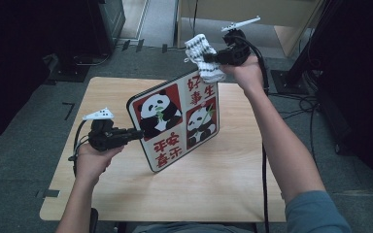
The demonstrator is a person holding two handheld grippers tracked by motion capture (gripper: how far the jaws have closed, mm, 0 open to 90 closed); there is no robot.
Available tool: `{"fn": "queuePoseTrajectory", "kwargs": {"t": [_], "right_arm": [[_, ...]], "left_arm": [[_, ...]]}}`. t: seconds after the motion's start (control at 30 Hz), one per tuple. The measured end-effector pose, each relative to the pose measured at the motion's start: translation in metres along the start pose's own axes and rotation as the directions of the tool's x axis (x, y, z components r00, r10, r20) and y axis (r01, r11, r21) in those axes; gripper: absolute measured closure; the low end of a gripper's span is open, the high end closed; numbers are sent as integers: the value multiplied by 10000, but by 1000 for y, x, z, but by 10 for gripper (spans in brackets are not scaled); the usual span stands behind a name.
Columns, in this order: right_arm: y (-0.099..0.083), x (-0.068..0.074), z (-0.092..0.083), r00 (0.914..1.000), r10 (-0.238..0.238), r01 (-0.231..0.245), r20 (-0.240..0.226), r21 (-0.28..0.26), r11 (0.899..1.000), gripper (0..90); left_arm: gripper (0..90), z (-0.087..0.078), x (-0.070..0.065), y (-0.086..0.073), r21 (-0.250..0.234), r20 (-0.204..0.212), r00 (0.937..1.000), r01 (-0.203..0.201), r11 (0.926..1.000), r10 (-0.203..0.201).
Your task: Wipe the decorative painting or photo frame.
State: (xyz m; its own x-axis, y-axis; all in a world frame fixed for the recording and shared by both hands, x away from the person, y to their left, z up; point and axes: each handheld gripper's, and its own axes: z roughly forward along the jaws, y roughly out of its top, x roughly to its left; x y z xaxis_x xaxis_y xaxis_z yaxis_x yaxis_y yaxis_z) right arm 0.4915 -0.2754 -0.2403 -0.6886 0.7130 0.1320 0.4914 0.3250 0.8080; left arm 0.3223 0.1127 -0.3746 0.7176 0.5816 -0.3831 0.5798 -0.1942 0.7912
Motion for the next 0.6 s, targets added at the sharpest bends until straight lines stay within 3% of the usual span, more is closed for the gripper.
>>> {"fn": "queuePoseTrajectory", "kwargs": {"t": [0.6], "right_arm": [[-4,-13,-13,9980,18,-27,636,142,9999,800]], "left_arm": [[777,0,1,0,-24,-3,10000,24,10000,-24]]}}
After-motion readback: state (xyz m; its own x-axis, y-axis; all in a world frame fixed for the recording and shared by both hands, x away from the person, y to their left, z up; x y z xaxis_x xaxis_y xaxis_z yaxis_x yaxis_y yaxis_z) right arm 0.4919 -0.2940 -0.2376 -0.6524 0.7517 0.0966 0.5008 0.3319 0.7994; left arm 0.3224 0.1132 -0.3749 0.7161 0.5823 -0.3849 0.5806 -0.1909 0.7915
